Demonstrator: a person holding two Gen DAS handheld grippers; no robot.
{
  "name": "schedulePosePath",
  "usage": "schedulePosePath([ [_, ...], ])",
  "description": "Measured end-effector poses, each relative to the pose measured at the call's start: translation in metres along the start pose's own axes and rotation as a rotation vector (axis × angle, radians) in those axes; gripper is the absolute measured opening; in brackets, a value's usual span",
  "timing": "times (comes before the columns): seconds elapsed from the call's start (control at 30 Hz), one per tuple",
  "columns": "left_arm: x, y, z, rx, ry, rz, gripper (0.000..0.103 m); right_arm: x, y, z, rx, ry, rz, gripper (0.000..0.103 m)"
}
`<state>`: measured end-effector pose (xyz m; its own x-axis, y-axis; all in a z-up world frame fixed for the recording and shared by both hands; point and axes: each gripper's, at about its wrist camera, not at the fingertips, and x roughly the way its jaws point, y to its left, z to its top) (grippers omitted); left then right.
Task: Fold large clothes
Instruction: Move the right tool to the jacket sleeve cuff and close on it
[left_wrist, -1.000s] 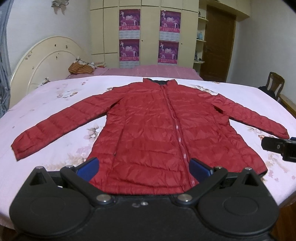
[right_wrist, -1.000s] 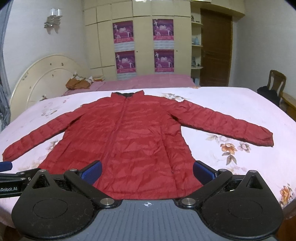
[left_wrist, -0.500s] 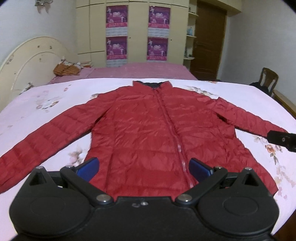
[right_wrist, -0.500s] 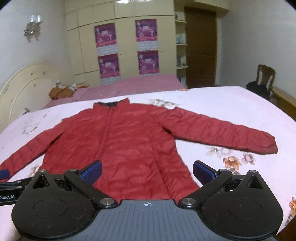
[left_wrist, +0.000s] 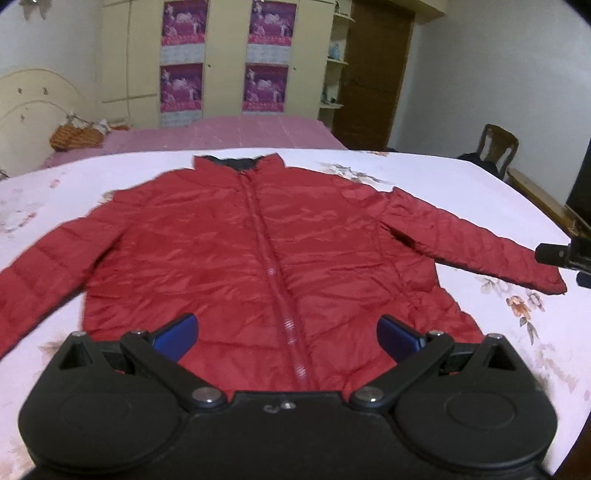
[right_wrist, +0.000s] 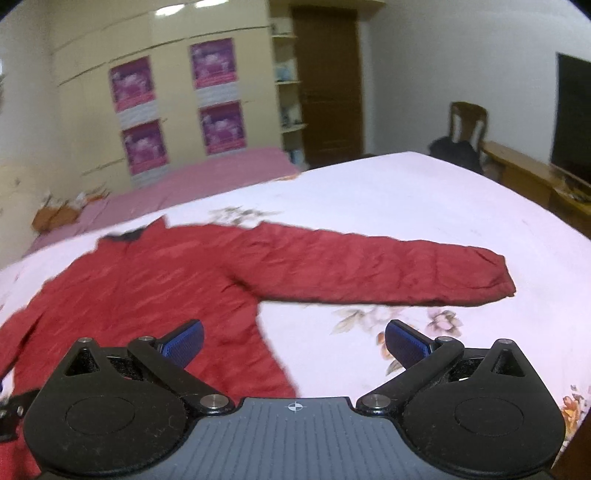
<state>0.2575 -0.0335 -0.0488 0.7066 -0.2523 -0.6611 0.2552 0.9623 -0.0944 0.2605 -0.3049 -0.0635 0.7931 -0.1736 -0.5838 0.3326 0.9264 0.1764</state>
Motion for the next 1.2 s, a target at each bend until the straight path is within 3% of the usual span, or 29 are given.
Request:
schedulePosePath([
  [0.13,0.025,-0.008,0.013,0.005,0.028,0.057,0.103,0.035,-0.044,0.012,0.117,-0.006,-0.044,0.102],
  [0.23,0.048,-0.016,0.022,0.023,0.038,0.054,0.102,0.059,-0.078,0.018,0.208,-0.01,-0.07,0.102],
  [0.3,0.066,-0.025,0.029,0.034,0.056,0.053,0.101,0.072,-0.099,0.02,0.257,0.004,-0.078,0.047],
  [0.77,0.14,-0.06,0.049,0.057,0.124,0.07,0.102,0.123,-0.223,-0.006,0.729,0.041,-0.071,0.047],
  [0.93,0.156,-0.062,0.054,0.063,0.139,0.092,0.102,0.119,-0.242,-0.002,0.785,-0.014,-0.063,0.046],
  [1.07,0.16,-0.049,0.064,0.007,0.13,0.128,0.101,0.114,-0.241,0.008,0.707,-0.018,-0.122,0.046],
  [1.1,0.161,-0.045,0.066,-0.001,0.127,0.136,0.1,0.113,-0.233,0.013,0.643,-0.013,-0.154,0.04],
  [1.17,0.162,-0.034,0.071,-0.015,0.132,0.144,0.088,0.111,-0.22,0.023,0.521,-0.016,-0.191,0.011],
  [1.2,0.161,-0.031,0.073,-0.023,0.132,0.149,0.087,0.108,-0.213,0.028,0.479,-0.034,-0.196,0.01],
])
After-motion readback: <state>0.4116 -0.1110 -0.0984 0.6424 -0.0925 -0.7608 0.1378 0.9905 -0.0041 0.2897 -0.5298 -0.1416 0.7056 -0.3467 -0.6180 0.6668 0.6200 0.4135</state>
